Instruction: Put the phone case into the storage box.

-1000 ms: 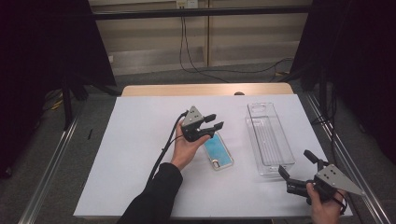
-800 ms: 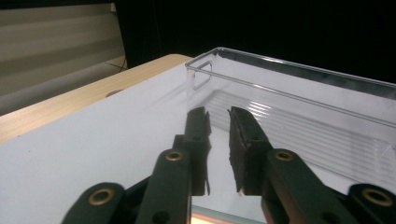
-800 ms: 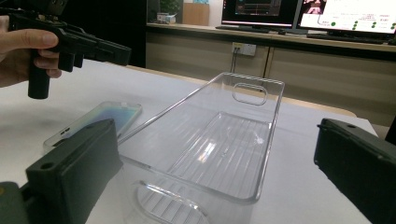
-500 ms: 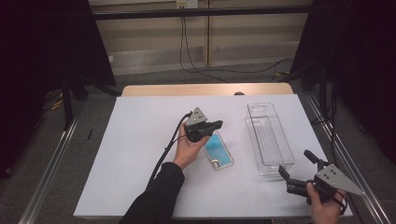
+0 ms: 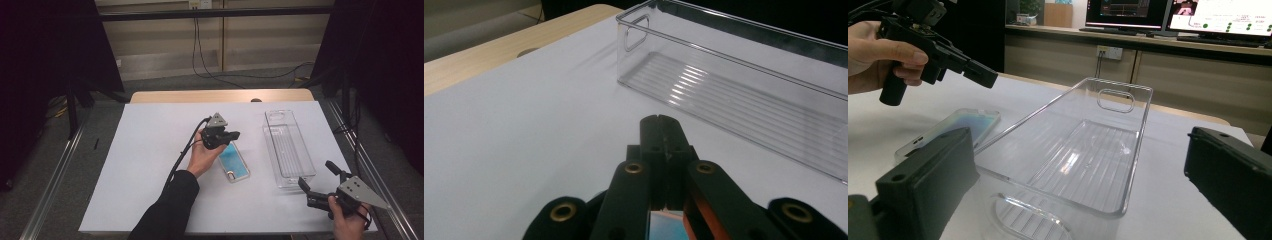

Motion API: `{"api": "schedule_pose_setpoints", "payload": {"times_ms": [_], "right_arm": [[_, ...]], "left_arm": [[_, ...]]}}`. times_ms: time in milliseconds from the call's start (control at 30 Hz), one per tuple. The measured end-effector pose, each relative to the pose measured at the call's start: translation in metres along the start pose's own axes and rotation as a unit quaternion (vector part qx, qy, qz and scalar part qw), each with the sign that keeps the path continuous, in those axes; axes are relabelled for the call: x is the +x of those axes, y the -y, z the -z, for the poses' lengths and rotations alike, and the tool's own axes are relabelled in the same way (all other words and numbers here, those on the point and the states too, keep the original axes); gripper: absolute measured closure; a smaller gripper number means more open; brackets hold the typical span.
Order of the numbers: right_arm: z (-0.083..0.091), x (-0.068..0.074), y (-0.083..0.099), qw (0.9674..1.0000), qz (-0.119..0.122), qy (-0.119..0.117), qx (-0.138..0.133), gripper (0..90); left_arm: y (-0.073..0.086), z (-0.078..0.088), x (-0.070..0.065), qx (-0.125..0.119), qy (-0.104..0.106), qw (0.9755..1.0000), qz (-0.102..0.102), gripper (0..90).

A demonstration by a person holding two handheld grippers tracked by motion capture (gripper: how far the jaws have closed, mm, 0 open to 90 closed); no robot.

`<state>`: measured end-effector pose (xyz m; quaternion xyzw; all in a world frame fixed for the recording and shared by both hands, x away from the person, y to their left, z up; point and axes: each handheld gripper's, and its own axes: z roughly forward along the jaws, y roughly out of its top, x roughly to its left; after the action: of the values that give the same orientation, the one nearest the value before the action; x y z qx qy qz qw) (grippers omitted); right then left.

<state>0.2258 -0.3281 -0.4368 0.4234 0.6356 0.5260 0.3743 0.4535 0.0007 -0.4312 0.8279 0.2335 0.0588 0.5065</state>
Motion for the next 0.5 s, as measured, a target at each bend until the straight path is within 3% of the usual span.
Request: {"api": "schedule_pose_setpoints", "payload": {"times_ms": [233,500], "right_arm": [[0.0,0.0,0.0,1.0,0.0,-0.002,0.001,0.0],[0.0,0.001,0.0,1.0,0.0,-0.004,0.0,0.0]], "left_arm": [[-0.007,-0.005,0.0,0.025,0.009,0.9996,0.004,90.0],[-0.014,-0.013,0.0,0.062,-0.003,0.9981,0.007,90.0]]}}
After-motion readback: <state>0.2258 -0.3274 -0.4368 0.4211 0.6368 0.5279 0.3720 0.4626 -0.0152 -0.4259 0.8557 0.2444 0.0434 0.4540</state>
